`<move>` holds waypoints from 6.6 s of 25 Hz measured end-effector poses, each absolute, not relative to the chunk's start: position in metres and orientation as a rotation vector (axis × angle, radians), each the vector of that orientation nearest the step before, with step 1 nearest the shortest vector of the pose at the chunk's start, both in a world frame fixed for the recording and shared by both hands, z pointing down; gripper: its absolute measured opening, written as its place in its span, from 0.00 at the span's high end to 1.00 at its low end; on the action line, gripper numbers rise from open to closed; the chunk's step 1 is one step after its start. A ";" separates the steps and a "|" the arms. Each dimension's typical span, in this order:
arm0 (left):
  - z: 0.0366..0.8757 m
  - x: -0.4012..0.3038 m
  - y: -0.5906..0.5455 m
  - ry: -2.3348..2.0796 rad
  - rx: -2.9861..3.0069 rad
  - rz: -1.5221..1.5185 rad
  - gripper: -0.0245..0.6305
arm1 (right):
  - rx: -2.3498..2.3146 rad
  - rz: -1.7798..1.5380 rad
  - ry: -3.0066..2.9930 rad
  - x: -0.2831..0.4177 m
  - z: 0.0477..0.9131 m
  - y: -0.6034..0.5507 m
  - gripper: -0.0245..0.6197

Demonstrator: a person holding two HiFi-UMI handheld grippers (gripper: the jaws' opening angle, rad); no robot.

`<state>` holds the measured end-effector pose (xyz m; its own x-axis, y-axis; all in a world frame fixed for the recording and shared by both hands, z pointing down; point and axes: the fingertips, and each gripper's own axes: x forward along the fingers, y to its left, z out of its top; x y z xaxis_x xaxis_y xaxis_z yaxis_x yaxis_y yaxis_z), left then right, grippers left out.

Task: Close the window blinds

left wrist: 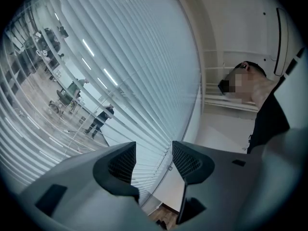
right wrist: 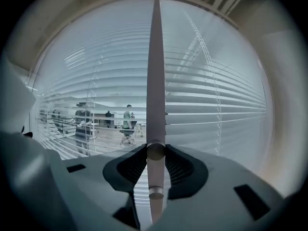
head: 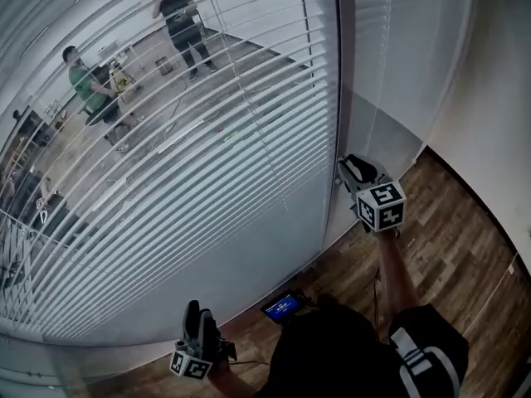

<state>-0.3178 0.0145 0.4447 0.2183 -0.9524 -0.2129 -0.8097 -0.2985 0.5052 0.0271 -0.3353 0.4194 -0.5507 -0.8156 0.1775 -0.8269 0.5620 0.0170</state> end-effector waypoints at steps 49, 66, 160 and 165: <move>0.451 -0.317 0.015 -1.668 2.197 -0.706 0.58 | 1.373 -0.177 -2.478 0.023 0.424 -0.341 0.76; 0.454 -0.313 0.010 -1.661 2.197 -0.702 0.58 | 1.353 -0.133 -2.549 0.029 0.425 -0.338 0.75; 0.456 -0.307 0.004 -1.633 2.202 -0.688 0.58 | 1.304 -0.247 -2.525 0.022 0.422 -0.334 0.68; 0.456 -0.308 0.006 -1.641 2.202 -0.692 0.58 | 1.324 -0.274 -2.466 0.023 0.422 -0.335 0.76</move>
<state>-0.3081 0.0056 0.4559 0.2280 -0.9542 -0.1939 -0.8051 -0.2967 0.5136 0.0228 -0.3353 0.4220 -0.5148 -0.8351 0.1941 -0.7722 0.5500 0.3182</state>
